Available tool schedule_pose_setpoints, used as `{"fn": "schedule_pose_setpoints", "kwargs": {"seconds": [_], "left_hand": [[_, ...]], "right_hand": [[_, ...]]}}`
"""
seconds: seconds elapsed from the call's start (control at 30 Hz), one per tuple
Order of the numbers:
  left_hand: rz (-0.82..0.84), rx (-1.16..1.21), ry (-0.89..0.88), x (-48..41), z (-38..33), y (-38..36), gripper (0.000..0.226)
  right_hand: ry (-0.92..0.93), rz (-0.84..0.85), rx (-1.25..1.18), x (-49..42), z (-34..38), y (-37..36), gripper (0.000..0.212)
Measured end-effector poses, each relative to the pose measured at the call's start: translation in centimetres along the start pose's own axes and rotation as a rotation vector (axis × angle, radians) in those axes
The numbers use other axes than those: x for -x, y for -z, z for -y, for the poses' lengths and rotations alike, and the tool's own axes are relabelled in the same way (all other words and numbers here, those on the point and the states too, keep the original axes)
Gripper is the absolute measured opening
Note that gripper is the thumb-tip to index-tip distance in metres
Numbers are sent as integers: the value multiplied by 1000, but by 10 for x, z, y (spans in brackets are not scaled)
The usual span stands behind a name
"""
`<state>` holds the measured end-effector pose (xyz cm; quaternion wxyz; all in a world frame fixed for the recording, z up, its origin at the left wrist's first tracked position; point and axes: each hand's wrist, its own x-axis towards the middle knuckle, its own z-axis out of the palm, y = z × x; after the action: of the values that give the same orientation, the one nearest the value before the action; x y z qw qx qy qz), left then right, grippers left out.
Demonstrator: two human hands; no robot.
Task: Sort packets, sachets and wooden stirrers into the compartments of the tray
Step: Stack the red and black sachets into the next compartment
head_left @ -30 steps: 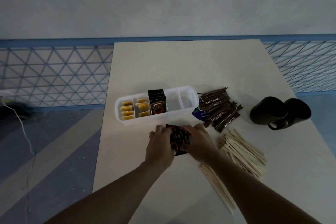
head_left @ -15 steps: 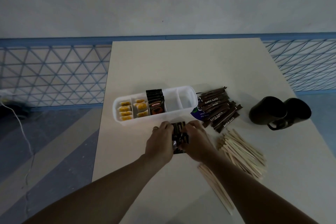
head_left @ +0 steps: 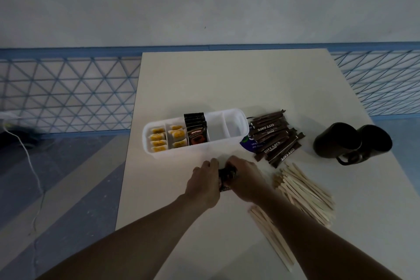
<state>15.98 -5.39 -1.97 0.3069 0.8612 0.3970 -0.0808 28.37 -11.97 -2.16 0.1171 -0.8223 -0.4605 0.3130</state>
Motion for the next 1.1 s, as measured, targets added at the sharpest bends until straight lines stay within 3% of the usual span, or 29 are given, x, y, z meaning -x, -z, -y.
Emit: {"fn": "schedule_pose_setpoints", "kwargs": {"seconds": [0.2, 0.33, 0.5, 0.6, 0.77, 0.93, 1.1], "left_hand": [[12, 167, 85, 1, 8, 8, 28], [24, 281, 127, 2, 4, 20, 25], [136, 428, 157, 12, -2, 33, 32], [61, 521, 157, 18, 0, 40, 29], [-68, 754, 59, 20, 5, 49, 34], [-173, 781, -20, 21, 7, 57, 36], [-223, 758, -68, 16, 8, 72, 31]], "right_hand": [[5, -20, -213, 3, 4, 9, 29], [60, 24, -162, 6, 13, 21, 26], [201, -41, -87, 9, 32, 30, 40], [235, -87, -139, 10, 39, 33, 42], [106, -122, -427, 9, 45, 39, 35], [133, -91, -506, 2, 57, 46, 38], [154, -94, -454, -11, 67, 55, 28]]}}
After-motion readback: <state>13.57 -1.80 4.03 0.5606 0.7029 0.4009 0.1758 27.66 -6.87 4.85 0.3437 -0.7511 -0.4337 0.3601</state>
